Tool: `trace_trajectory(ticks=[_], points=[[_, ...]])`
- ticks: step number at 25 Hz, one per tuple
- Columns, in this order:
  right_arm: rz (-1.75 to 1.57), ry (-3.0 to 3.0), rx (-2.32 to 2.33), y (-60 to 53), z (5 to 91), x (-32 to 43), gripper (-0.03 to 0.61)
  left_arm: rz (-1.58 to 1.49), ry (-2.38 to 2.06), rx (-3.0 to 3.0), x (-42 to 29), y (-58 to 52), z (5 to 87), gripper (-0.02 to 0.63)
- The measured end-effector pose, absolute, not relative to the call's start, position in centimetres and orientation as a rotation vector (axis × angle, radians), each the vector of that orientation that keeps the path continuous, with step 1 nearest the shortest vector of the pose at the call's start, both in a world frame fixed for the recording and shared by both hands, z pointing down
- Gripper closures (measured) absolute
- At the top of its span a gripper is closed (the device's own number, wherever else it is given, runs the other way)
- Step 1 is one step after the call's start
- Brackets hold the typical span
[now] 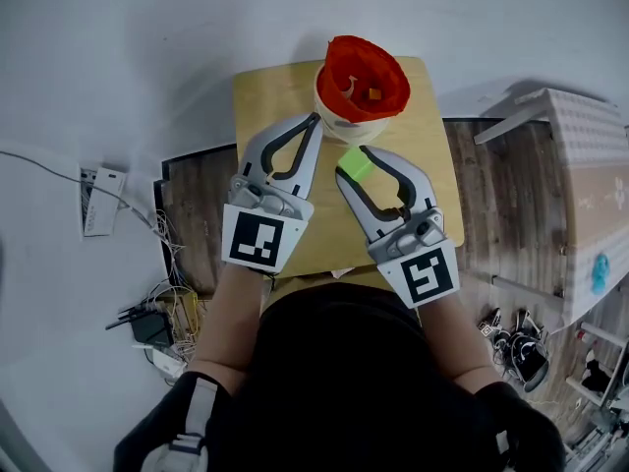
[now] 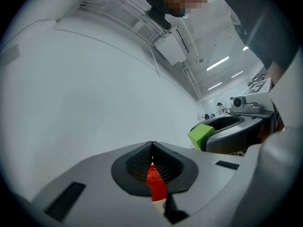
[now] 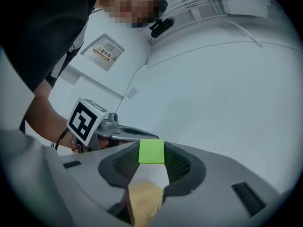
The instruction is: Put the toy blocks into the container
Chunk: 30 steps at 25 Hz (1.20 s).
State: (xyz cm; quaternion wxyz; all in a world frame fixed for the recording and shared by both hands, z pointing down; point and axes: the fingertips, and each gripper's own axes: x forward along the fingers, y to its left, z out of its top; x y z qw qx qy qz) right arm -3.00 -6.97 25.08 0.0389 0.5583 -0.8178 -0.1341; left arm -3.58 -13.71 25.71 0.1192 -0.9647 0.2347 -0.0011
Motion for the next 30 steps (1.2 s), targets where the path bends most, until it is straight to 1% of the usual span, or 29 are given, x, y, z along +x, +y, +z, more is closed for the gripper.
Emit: trace_trajectory(ticks=[7, 12, 21, 30], points=[[-0.381, -2.498, 1.715, -7.4, 25.3, -1.4, 0.417, -0.01, 0.69, -2.85, -1.9, -14.0, 26.4, 0.604], [-0.373, -2.501, 1.701, -9.2, 25.3, 1.7, 0.417, 0.008, 0.749, -2.891, 0.3, -15.4, 26.8, 0.604], [-0.327, -2.543, 1.742, -13.4, 24.9, 8.0, 0.417, -0.051, 0.858, -2.858, 2.8, -17.8, 28.3, 0.604], [-0.22, -2.557, 1.547, -17.2, 29.1, 8.4, 0.417, -0.088, 0.958, -2.88, 3.4, -20.6, 29.6, 0.604]])
